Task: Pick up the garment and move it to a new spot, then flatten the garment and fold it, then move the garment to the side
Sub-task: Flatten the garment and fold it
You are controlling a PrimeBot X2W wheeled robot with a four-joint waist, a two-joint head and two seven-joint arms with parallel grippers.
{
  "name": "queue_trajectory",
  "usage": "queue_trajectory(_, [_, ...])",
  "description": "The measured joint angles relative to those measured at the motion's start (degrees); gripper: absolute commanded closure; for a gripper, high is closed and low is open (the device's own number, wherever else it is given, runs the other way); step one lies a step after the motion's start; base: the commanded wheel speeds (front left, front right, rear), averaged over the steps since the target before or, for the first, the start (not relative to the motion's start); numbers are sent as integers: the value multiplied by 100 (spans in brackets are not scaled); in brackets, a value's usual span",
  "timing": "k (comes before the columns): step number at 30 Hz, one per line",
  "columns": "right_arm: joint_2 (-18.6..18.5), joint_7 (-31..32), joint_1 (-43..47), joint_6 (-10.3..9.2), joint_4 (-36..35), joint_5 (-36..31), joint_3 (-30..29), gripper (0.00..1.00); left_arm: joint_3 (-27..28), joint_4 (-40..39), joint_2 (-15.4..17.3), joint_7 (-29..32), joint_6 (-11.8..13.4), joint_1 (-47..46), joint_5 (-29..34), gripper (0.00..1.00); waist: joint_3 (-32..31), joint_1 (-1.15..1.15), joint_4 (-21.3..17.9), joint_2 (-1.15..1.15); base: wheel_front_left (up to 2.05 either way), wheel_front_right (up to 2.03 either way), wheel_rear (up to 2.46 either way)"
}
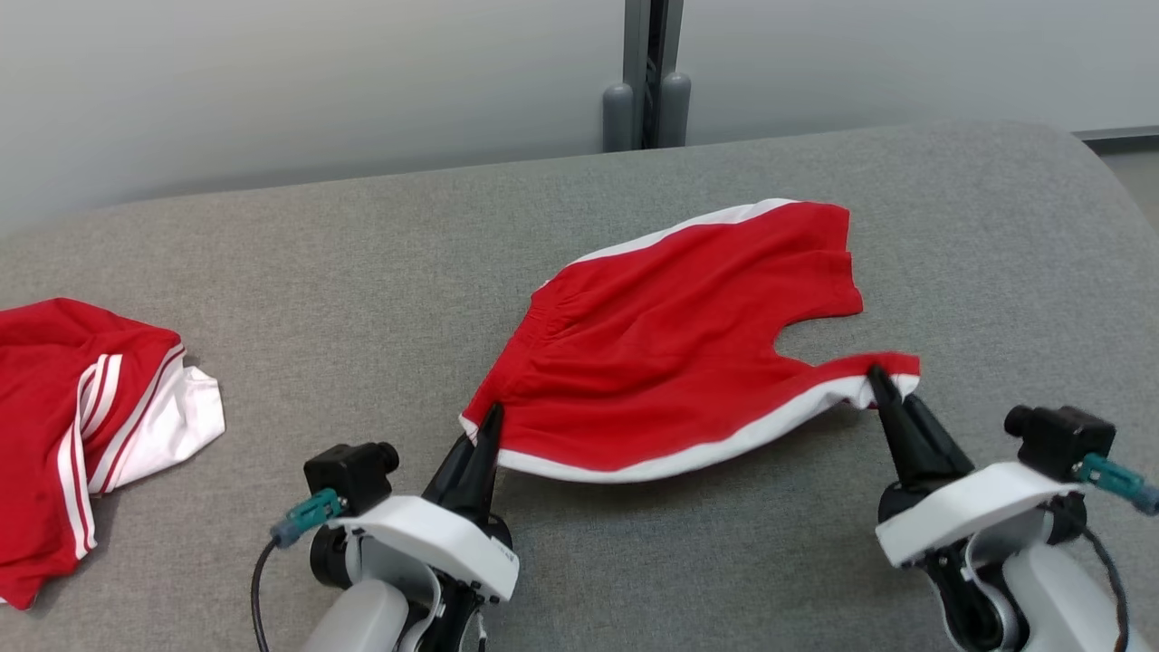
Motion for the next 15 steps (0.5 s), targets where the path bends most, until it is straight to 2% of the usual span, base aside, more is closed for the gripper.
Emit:
queue_trajectory(7, [-333, 318, -618, 0, -775, -283, -211, 100, 234, -757, 15, 733, -51, -338, -593, 100, -329, 0, -6, 0, 0, 0, 0])
queue_trajectory(11, [-394, 563, -1012, 0, -1167, -420, -342, 100, 365, -1285, 22, 1202, 168, -602, -854, 100, -528, 0, -4, 0, 0, 0, 0])
queue_trajectory(15, [-399, 862, -1429, 0, -1459, -544, -491, 100, 541, -1793, 15, 1755, 558, -921, -1255, 100, -655, 0, 20, 0, 0, 0, 0])
